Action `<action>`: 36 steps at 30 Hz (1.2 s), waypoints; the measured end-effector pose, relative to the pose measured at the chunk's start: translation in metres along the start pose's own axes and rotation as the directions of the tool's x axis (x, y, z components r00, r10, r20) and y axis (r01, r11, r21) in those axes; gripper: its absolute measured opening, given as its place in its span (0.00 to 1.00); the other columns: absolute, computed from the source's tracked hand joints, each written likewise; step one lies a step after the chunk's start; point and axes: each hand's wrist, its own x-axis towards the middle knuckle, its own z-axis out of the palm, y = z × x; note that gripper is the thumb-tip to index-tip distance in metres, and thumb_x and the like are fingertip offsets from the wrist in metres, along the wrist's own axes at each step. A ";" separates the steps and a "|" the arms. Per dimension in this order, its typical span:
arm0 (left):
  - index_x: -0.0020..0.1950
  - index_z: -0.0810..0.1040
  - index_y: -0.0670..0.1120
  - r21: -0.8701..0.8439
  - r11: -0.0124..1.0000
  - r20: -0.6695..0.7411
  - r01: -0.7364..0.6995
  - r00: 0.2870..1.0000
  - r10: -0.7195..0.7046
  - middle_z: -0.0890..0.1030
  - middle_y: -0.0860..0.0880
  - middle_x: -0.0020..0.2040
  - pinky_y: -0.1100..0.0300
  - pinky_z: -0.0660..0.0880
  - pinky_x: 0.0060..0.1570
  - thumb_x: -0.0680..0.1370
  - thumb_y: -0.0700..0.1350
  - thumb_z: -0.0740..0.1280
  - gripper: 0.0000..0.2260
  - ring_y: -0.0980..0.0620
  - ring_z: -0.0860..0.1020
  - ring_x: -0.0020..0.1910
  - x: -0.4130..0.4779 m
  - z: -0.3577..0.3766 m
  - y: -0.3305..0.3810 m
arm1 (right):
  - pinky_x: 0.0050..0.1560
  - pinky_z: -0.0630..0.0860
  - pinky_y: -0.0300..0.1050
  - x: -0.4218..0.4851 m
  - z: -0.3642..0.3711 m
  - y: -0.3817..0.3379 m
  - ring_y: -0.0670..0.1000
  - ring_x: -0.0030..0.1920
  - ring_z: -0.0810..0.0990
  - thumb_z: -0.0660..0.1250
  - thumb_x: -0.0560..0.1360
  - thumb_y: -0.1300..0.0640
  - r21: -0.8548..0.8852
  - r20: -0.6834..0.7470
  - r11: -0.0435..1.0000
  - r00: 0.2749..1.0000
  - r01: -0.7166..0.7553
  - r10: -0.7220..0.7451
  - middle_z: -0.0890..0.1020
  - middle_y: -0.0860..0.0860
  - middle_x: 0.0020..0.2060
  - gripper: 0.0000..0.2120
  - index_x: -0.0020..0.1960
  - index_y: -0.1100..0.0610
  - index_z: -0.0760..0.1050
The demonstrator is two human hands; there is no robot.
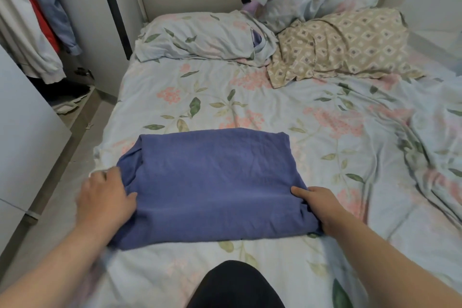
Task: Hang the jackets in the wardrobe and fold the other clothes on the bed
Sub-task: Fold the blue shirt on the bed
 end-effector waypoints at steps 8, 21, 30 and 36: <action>0.40 0.72 0.48 -0.458 0.825 0.207 -0.331 0.863 0.461 0.76 0.53 0.38 0.53 0.73 0.40 0.80 0.54 0.61 0.13 0.51 0.74 0.39 0.005 -0.002 0.221 | 0.35 0.71 0.47 0.009 0.005 0.005 0.54 0.33 0.75 0.73 0.70 0.53 -0.037 -0.021 0.999 0.999 0.034 -0.034 0.75 0.57 0.31 0.15 0.34 0.59 0.70; 0.74 0.60 0.45 -0.243 0.925 0.445 -0.292 0.814 0.374 0.74 0.49 0.39 0.58 0.68 0.28 0.76 0.51 0.65 0.29 0.48 0.75 0.35 0.020 0.073 0.366 | 0.29 0.65 0.45 0.030 0.010 0.018 0.50 0.27 0.66 0.70 0.70 0.49 -0.177 -0.079 0.979 0.990 0.099 -0.115 0.65 0.50 0.22 0.24 0.26 0.53 0.59; 0.55 0.76 0.38 -0.258 0.831 0.472 -0.493 0.686 0.554 0.75 0.44 0.44 0.62 0.56 0.32 0.80 0.33 0.56 0.10 0.48 0.73 0.42 0.037 0.015 0.315 | 0.31 0.63 0.44 -0.012 0.011 0.006 0.50 0.28 0.66 0.71 0.74 0.57 -0.146 -0.076 0.962 0.967 0.230 -0.243 0.67 0.51 0.25 0.19 0.32 0.56 0.63; 0.44 0.71 0.44 -0.716 0.672 0.499 0.190 0.812 0.303 0.76 0.44 0.39 0.58 0.77 0.30 0.80 0.36 0.60 0.06 0.48 0.77 0.33 0.062 -0.039 0.226 | 0.31 0.64 0.43 -0.080 0.073 -0.042 0.48 0.27 0.65 0.68 0.72 0.59 -0.132 0.165 0.884 0.889 0.449 -0.427 0.67 0.48 0.26 0.15 0.32 0.54 0.63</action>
